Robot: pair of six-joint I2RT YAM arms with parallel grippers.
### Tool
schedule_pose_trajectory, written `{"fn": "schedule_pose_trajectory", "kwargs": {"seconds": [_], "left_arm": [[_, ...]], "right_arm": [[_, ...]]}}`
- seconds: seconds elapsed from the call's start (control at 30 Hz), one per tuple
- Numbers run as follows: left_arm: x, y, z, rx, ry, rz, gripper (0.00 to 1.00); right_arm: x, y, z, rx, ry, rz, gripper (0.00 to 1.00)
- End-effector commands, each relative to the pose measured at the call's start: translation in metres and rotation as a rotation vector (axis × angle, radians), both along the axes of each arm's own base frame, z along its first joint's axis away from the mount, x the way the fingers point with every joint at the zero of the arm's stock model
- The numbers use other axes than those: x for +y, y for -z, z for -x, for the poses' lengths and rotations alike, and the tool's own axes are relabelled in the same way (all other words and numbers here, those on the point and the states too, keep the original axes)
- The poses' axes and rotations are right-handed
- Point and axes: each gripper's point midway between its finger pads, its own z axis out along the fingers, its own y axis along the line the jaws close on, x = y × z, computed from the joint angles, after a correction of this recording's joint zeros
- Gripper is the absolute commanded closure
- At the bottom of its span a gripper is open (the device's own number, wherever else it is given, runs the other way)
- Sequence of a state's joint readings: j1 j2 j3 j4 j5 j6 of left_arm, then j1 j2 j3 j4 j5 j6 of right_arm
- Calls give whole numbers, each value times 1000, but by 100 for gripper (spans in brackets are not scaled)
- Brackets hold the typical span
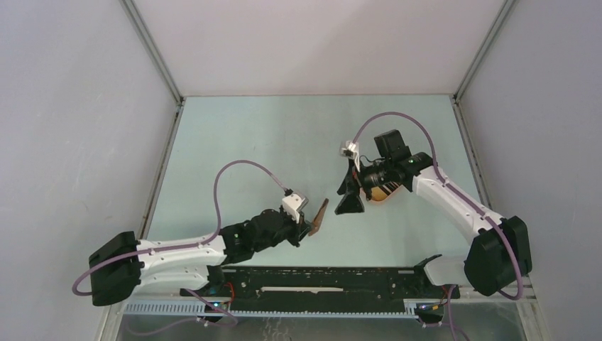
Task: Put the credit cards into the card holder
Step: Open the card holder.
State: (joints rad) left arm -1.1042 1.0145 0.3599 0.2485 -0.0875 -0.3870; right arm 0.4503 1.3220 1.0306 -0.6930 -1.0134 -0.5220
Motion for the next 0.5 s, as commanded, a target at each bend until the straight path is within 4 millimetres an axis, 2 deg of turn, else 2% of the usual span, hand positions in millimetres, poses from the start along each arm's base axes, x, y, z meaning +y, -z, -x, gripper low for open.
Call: {"fn": "schedule_pose_trajectory", "kwargs": {"seconds": [0.0,0.17,0.23,0.47], "left_arm": [[2,-47,-42,-163,-262,25,100],[-13,-56,-54,-200,-315,1,100],[-19,-54,-57,-202,-326,-13,100],[-25,-55,-62,-207,-354,-15,100]], "right_arm": [[17,-18,-24,279,247,-65,0],[26,-9,-58,340,584,-25,0],[28,-11,-60,346,631,-25,1],[30,12,-70,337,748,54,15]]}}
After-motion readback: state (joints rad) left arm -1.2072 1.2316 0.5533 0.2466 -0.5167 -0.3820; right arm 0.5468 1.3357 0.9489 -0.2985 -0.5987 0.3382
